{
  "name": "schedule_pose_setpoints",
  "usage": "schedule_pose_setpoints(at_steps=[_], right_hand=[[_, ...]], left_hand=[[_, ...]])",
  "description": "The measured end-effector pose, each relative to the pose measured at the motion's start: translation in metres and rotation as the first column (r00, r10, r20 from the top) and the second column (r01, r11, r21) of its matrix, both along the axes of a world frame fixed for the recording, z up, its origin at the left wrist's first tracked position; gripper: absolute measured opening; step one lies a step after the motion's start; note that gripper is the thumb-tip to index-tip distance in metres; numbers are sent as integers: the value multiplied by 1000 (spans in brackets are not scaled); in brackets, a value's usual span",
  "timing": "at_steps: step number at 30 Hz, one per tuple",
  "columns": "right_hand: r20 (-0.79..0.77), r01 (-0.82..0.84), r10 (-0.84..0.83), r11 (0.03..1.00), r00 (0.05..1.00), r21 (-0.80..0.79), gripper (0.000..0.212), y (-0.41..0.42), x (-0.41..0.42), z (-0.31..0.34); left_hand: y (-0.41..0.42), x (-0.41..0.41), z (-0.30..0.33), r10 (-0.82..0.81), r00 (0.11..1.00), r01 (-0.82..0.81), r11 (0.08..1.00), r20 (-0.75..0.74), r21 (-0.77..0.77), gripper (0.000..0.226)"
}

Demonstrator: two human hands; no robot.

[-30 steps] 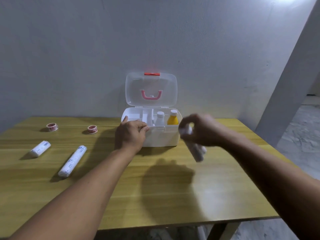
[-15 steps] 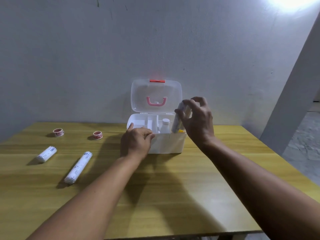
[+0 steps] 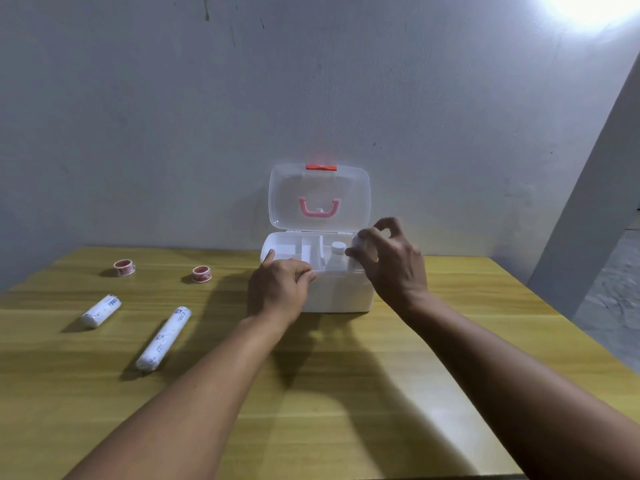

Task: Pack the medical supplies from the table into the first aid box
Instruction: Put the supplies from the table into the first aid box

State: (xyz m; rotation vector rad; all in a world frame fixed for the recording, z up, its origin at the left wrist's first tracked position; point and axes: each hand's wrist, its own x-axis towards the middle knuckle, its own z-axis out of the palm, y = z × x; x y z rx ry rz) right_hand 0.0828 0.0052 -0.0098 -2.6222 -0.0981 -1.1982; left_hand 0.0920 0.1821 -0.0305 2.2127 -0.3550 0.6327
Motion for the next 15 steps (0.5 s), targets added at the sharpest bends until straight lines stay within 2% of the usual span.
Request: schedule_pose_setpoints(at_steps=[9,13,15], right_hand=[[-165,-24,33,998,986,55,25,-12,-1,-12],[-154,-37,60,988,986,147,31,-16,-1,-8],[-170,-44,81,977,982,210,32,-18,2,-6]], left_hand=[[2,1,1,-6,1000,6,1000,-29,-21,13],[2,1,2,-19,998,18,1000,-60,-21,16],[4,5,3,-25,995,28,999,-100,28,21]])
